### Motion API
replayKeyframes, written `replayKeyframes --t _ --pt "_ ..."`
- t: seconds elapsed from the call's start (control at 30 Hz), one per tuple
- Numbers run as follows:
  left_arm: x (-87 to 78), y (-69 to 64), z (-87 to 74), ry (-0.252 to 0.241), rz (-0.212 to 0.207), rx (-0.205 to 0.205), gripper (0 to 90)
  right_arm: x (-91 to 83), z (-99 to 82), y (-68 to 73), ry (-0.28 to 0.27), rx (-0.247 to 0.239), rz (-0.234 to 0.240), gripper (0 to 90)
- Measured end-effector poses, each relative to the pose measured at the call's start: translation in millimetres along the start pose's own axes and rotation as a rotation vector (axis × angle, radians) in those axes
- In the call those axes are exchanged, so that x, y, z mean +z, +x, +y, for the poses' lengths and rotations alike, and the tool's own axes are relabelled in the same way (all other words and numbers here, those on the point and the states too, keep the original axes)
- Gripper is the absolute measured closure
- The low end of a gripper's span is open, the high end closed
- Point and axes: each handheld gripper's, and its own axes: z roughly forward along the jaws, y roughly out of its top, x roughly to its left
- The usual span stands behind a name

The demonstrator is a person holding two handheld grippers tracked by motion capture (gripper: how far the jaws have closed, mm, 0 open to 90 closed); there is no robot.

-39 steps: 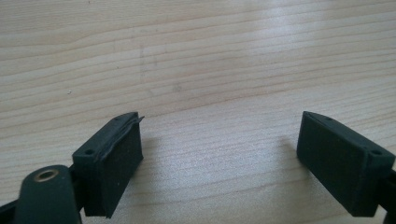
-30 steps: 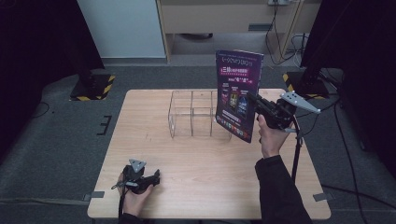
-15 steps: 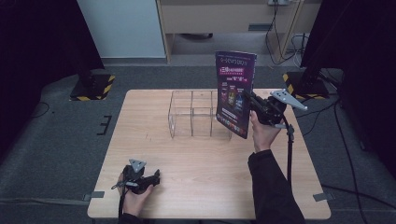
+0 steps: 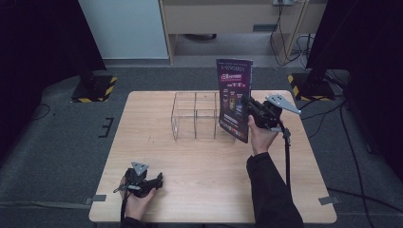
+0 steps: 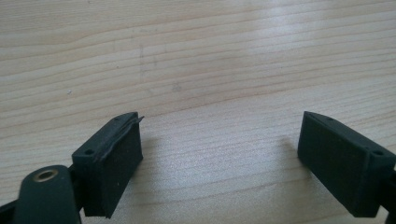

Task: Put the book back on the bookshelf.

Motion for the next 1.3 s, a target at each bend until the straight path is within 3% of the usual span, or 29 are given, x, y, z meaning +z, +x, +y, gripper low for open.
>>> replayKeyframes --t 0.53,1.3 --pt "-0.2 0.1 0.0 0.002 -0.001 0.003 12.7 14.0 -24.5 9.7 0.025 -0.027 -0.025 84.4" --pt "-0.2 -0.1 -0.2 0.001 0.0 0.002 12.7 2.6 -46.4 9.1 -0.003 -0.036 -0.032 84.1"
